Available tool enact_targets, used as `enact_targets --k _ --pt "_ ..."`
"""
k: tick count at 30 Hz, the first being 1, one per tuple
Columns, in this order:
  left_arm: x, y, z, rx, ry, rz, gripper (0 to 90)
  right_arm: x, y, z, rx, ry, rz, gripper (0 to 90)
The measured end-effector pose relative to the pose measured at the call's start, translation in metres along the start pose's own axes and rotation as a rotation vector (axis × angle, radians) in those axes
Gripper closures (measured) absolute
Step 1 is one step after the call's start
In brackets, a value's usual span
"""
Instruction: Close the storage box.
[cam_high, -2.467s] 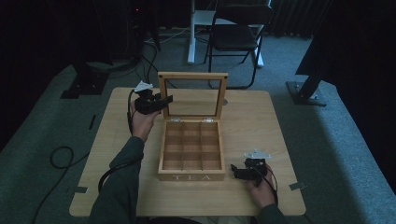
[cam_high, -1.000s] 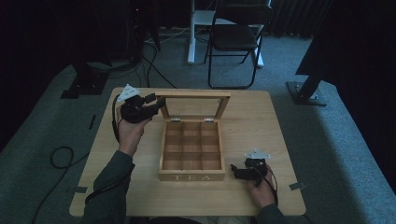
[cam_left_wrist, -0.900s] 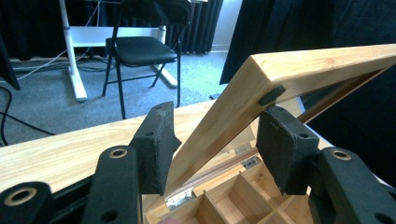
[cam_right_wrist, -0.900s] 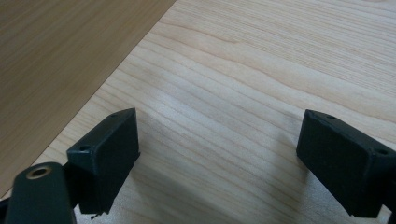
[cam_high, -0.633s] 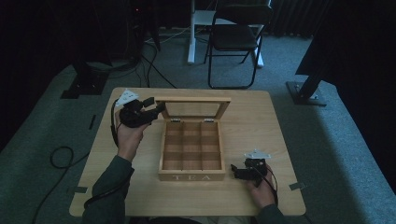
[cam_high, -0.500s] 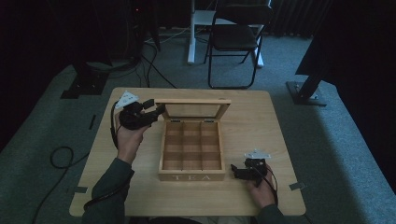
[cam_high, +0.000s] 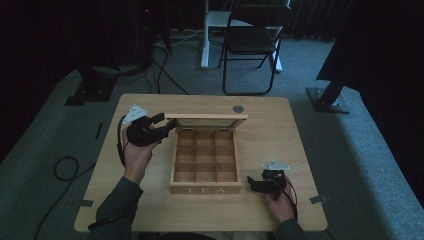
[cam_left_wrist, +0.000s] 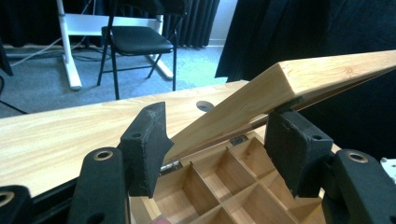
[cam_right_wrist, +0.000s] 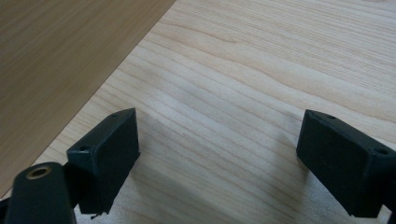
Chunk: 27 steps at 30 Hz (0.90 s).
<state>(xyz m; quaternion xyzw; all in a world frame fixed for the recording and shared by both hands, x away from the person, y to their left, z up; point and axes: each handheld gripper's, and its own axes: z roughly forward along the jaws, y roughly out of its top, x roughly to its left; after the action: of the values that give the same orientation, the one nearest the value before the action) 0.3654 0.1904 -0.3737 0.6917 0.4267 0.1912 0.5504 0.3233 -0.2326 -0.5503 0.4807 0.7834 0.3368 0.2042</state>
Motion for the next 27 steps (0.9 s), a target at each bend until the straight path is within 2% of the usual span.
enact_targets --k 18,27 --pt "-0.006 -0.016 -0.008 0.01 -0.008 -0.009 38.5 0.0 0.0 0.0 -0.001 0.0 0.002 12.6" --pt "-0.008 -0.021 -0.011 0.018 -0.011 -0.029 38.6 0.0 0.0 0.0 0.001 0.0 0.0 12.6"
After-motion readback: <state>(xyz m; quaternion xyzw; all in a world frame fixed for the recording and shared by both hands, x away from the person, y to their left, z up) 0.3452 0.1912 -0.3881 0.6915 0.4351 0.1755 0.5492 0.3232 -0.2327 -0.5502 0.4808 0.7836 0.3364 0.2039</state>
